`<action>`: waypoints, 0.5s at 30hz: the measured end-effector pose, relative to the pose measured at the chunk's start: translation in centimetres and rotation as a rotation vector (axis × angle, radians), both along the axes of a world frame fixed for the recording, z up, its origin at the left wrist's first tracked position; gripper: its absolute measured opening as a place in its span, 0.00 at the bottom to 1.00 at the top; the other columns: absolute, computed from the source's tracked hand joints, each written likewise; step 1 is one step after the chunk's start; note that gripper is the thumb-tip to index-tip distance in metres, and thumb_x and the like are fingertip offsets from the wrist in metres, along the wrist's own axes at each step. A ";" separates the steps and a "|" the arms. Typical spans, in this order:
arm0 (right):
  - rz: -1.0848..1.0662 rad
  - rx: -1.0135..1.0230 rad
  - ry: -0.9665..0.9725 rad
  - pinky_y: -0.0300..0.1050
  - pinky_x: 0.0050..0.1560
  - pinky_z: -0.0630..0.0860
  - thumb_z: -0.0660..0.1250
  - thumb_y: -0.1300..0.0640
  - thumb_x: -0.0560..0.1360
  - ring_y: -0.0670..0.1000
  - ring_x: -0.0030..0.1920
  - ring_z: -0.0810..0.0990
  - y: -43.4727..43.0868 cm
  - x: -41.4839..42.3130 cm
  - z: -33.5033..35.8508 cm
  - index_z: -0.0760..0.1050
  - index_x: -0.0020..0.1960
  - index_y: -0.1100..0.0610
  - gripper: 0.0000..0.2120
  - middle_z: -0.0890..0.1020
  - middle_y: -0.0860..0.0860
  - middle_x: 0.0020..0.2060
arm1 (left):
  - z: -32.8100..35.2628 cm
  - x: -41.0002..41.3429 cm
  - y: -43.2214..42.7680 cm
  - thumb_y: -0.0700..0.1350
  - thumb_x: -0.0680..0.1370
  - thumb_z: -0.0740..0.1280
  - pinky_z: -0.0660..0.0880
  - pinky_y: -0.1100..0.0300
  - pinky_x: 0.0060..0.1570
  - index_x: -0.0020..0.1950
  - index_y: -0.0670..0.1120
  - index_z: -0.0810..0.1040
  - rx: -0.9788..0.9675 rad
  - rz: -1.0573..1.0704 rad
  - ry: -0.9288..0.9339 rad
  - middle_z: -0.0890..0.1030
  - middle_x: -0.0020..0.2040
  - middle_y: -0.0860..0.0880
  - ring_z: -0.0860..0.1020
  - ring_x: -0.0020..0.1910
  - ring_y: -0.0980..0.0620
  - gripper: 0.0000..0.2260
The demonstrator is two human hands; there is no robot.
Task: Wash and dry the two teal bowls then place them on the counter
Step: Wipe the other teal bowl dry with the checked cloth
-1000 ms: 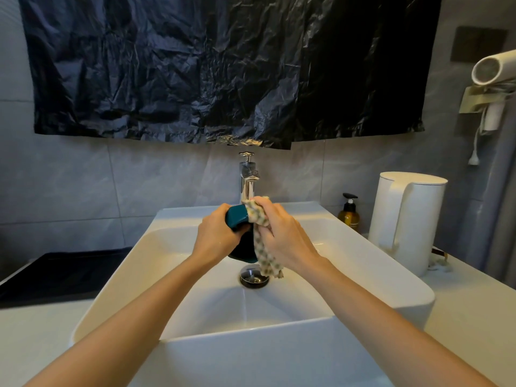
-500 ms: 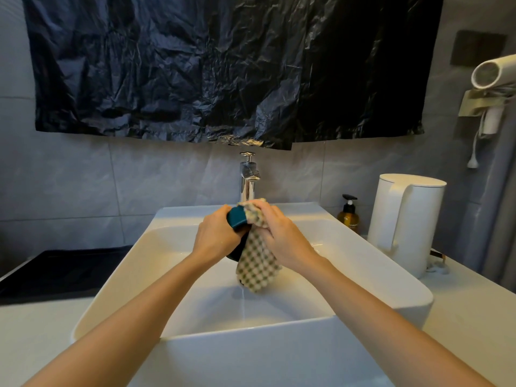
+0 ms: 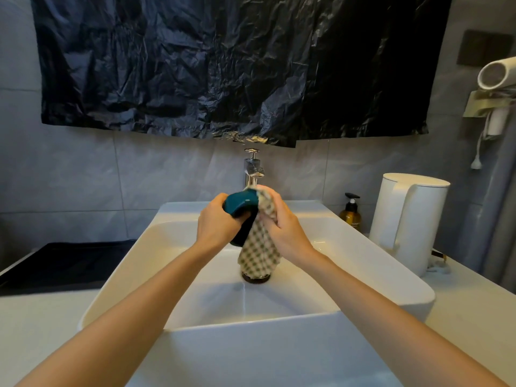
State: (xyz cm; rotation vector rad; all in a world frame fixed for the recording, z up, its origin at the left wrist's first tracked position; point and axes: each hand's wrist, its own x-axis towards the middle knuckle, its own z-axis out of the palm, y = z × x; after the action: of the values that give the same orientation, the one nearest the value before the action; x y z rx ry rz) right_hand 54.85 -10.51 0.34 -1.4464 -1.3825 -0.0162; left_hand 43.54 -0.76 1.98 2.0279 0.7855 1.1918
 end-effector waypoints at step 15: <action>-0.112 0.038 -0.099 0.43 0.53 0.74 0.60 0.64 0.77 0.48 0.54 0.76 -0.1 0.0 0.4 0.67 0.66 0.50 0.19 0.77 0.49 0.56 | -0.5 0.5 -0.3 0.50 0.72 0.73 0.76 0.54 0.44 0.50 0.50 0.74 0.014 -0.043 0.031 0.79 0.44 0.51 0.78 0.45 0.49 0.11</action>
State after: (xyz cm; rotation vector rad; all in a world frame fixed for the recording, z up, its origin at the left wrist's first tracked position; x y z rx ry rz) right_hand 54.85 -10.58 0.73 -1.5067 -1.3717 -0.1869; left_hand 44.04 -1.08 1.44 2.0692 0.7460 1.1477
